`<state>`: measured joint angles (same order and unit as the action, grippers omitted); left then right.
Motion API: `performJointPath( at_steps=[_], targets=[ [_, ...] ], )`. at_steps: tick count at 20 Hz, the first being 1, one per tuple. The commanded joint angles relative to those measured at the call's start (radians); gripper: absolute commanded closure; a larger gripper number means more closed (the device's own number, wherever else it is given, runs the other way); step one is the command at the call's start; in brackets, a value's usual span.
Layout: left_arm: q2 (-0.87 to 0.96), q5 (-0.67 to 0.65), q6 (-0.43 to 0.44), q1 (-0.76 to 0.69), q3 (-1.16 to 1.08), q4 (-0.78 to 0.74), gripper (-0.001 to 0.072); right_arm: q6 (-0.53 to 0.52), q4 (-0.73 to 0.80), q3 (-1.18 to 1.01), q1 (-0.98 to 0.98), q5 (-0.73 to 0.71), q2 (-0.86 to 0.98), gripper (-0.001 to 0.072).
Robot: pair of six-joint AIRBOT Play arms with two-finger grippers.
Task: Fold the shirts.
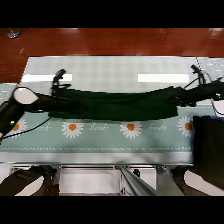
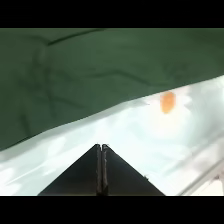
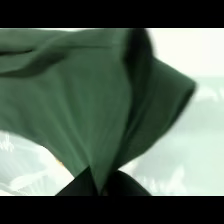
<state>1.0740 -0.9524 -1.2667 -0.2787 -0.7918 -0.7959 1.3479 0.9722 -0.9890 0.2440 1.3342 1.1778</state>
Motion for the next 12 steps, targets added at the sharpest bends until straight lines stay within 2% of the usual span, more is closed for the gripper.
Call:
performJointPath(
  at_steps=[1,4,7,12],
  targets=[
    [0.103,0.167,-0.012,-0.218,-0.079,0.026,0.0690,0.059,0.060,0.100,0.004,0.056,-0.322,0.0690],
    [0.309,0.259,-0.075,-0.357,-0.243,0.018,0.0690,0.145,0.061,0.152,0.003,0.097,-0.538,0.0690],
    [0.536,0.174,-0.121,-0.464,-0.448,0.019,0.0690,0.194,0.059,0.154,0.003,0.125,-0.636,0.0689],
    [0.793,0.070,-0.202,-0.621,-0.696,0.019,0.0690,0.201,0.043,0.154,0.003,0.130,-0.647,0.0690]
  ],
)
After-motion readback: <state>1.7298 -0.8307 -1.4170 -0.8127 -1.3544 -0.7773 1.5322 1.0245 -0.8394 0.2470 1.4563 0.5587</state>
